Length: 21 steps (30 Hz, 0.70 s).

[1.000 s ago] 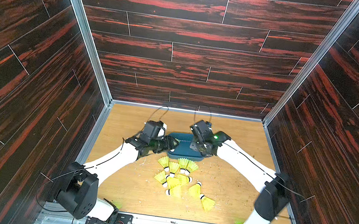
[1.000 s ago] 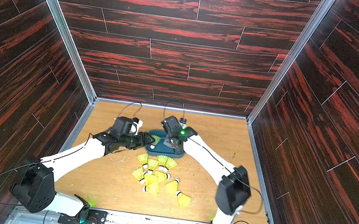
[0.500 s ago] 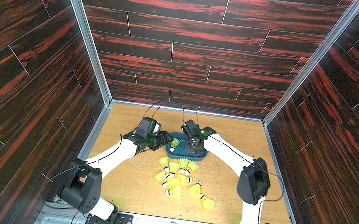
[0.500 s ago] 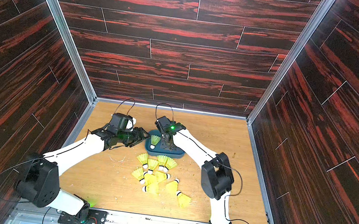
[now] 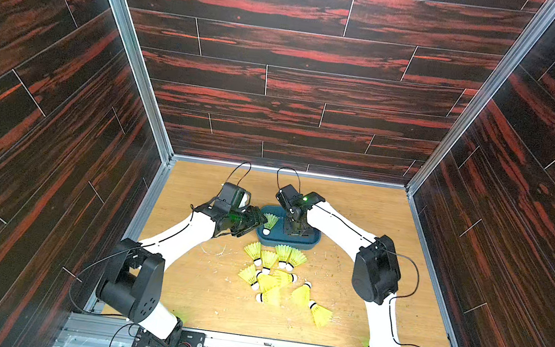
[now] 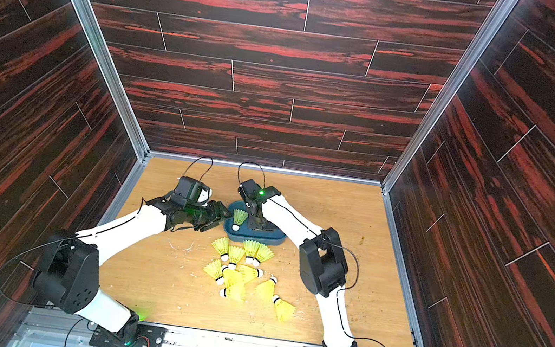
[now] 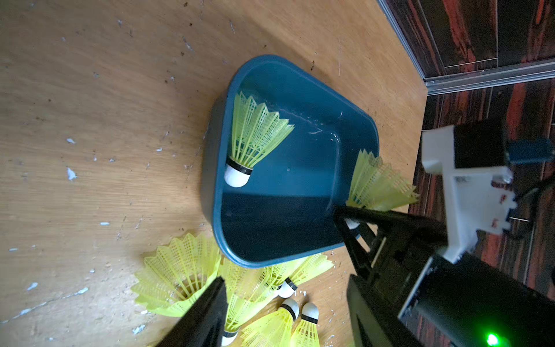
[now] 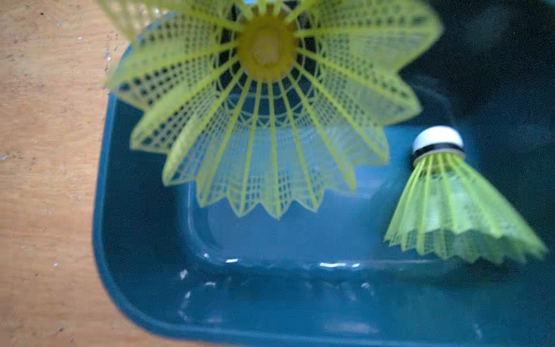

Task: Put the shuttlecocks into the storage box
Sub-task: Place the shuttlecock in the storage box.

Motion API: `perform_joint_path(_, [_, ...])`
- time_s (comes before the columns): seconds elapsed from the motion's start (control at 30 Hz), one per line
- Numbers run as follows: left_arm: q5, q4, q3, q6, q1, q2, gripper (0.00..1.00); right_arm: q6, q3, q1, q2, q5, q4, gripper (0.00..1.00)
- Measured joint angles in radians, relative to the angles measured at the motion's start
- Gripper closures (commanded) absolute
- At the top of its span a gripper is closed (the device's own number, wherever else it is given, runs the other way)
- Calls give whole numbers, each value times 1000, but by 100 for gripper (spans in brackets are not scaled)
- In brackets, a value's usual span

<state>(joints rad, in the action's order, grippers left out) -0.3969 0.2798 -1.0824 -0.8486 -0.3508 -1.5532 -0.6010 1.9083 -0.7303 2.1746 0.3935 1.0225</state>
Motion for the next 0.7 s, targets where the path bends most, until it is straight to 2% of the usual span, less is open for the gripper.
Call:
perform_joint_path(0.33, [-21, 1, -42, 3, 0, -61, 33, 12, 17, 50, 60, 27, 45, 79])
perform_joint_path(0.7, [-40, 2, -115, 3, 0, -135, 33, 15, 100, 57, 151, 73, 93, 79])
